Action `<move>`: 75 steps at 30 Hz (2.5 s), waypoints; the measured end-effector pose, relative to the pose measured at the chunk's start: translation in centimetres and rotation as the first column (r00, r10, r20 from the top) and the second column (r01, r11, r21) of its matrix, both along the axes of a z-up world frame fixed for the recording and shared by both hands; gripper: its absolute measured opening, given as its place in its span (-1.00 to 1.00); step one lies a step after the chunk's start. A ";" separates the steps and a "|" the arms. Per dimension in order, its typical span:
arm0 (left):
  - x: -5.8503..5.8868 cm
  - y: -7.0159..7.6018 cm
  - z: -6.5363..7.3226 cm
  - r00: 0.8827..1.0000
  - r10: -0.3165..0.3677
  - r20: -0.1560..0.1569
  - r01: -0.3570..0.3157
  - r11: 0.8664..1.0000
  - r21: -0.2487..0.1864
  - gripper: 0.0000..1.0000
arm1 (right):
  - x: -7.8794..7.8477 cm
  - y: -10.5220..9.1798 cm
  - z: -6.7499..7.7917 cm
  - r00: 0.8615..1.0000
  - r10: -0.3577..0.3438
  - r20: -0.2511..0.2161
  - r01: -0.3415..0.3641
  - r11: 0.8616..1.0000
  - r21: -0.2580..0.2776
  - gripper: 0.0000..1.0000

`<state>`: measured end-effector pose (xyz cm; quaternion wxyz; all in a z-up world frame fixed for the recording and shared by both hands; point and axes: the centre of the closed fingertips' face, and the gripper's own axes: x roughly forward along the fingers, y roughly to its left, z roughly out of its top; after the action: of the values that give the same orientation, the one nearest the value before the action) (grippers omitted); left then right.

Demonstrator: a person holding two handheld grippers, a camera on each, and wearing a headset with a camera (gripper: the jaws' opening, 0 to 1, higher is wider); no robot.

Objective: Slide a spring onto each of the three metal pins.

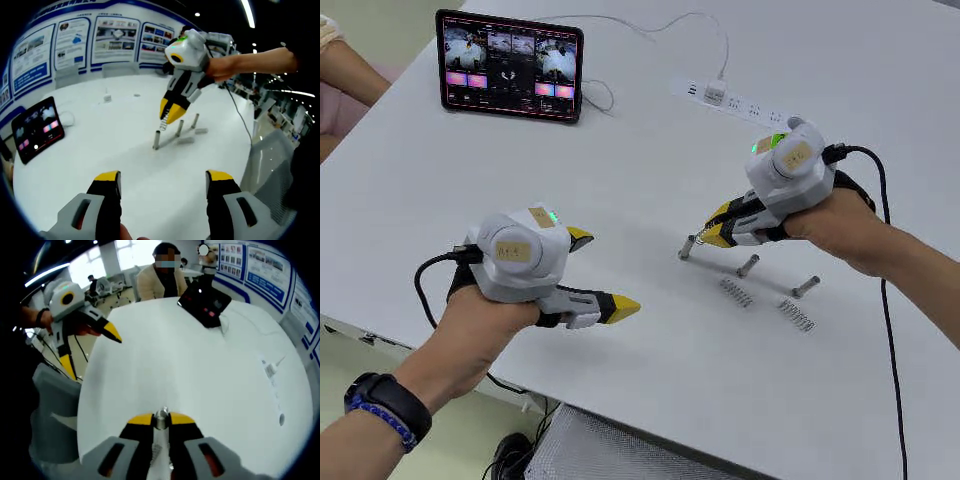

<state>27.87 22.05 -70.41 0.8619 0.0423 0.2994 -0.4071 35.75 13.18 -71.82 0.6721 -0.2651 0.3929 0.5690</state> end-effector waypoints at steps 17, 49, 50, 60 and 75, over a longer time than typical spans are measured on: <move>-0.3 0.3 -0.4 1.000 0.000 -0.010 0.000 1.000 0.001 0.37 | 0.1 1.0 -1.1 1.000 0.015 0.010 -0.015 1.000 -0.014 -0.75; -0.1 0.5 -0.4 1.000 -0.003 -0.010 0.003 1.000 0.013 0.37 | -0.2 2.1 -4.4 0.998 0.062 0.008 -0.061 0.997 -0.053 -0.74; -0.1 0.5 -0.4 1.000 -0.002 -0.011 0.003 1.000 0.013 0.37 | -0.2 2.1 -4.5 0.998 0.062 0.006 -0.062 0.997 -0.054 -0.74; 0.2 0.4 -0.2 1.000 -0.001 -0.008 0.001 1.000 0.011 0.37 | -0.5 2.2 -5.6 0.998 0.062 -0.008 -0.063 0.996 -0.063 -0.74; 0.4 -0.2 0.1 1.000 -0.014 0.001 0.014 1.000 0.009 0.37 | -0.8 1.6 -4.9 1.000 0.011 -0.001 -0.011 0.999 -0.049 -0.48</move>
<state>28.26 21.86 -70.32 0.8589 0.0483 0.3005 -0.4119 34.98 14.77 -76.68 0.6620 -0.2833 0.4056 0.5630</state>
